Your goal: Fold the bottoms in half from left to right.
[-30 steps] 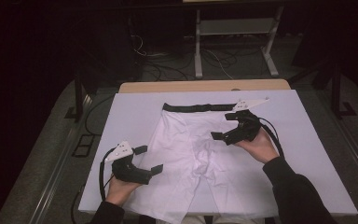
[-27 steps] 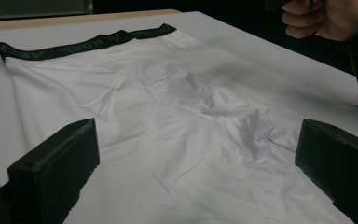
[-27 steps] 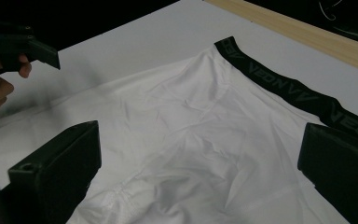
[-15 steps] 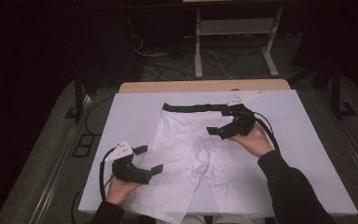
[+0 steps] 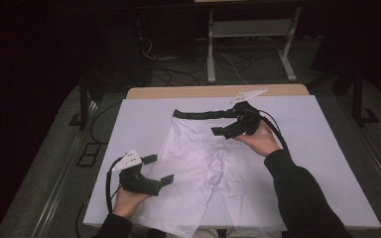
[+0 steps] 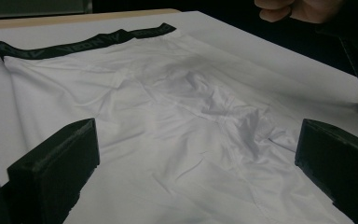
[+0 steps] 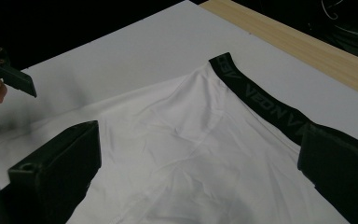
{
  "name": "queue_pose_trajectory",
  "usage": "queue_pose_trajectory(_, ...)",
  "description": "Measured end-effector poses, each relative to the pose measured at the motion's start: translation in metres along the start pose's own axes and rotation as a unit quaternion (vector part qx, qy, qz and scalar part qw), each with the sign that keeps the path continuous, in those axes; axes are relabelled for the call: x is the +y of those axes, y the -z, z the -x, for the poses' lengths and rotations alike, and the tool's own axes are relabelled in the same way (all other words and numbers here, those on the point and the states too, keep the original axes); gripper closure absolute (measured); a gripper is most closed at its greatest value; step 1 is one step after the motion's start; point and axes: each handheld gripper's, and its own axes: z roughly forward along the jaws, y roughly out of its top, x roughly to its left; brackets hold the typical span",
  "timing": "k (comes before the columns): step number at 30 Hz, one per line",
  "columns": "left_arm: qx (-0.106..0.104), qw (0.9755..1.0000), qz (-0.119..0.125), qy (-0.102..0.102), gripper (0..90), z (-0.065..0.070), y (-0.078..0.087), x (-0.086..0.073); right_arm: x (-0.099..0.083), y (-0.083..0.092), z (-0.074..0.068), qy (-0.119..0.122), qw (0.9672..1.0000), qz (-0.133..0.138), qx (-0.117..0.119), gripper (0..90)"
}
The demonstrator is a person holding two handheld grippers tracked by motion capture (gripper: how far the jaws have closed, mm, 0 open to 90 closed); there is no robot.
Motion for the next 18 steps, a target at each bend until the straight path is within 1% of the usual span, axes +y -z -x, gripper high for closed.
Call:
queue_pose_trajectory(5, 0.000, 1.0000, 0.001, 0.001, 0.0, 0.000, 0.000, 0.000, 0.007, -0.008, 0.000, 0.001, 1.0000, -0.003, 0.001, 0.0)
queue_pose_trajectory(6, 0.000, 1.0000, 0.001, 0.001, 0.0, 0.000, 0.000, 0.000, 0.011, -0.013, 0.000, 0.004, 1.0000, -0.006, 0.002, 0.0)
queue_pose_trajectory(7, 0.000, 1.0000, 0.001, 0.001, 0.0, 0.000, 0.000, 0.000, 0.011, -0.013, 0.000, 0.004, 1.0000, -0.006, 0.002, 0.0)
queue_pose_trajectory(8, 0.000, 1.0000, 0.001, 0.001, 0.0, 0.000, 0.000, 0.000, 0.014, -0.017, -0.002, 0.007, 0.9999, -0.010, 0.003, 0.0)
queue_pose_trajectory(9, 0.000, 1.0000, 0.001, 0.001, 0.0, 0.000, 0.000, 0.000, 0.014, -0.017, -0.002, 0.007, 0.9999, -0.010, 0.003, 0.0)
queue_pose_trajectory(10, -0.001, 1.0000, 0.002, 0.002, 0.0, 0.000, 0.000, 0.000, 0.018, -0.021, -0.002, 0.011, 0.9999, -0.010, 0.004, 0.0)
queue_pose_trajectory(11, -0.001, 1.0000, 0.002, 0.002, 0.0, 0.000, 0.000, 0.000, 0.018, -0.021, -0.002, 0.011, 0.9999, -0.010, 0.004, 0.0)
queue_pose_trajectory(12, -0.001, 1.0000, 0.002, 0.002, 0.0, 0.000, 0.000, 0.000, 0.022, -0.025, -0.003, 0.011, 0.9999, -0.011, 0.007, 0.0)
queue_pose_trajectory(17, -0.002, 1.0000, 0.002, 0.002, 0.0, 0.000, 0.000, 0.000, 0.028, -0.032, -0.003, 0.012, 0.9998, -0.012, 0.009, 0.0)
queue_pose_trajectory(18, -0.002, 1.0000, 0.003, 0.003, 0.0, 0.000, 0.000, 0.000, 0.031, -0.036, -0.004, 0.013, 0.9998, -0.014, 0.009, 0.0)
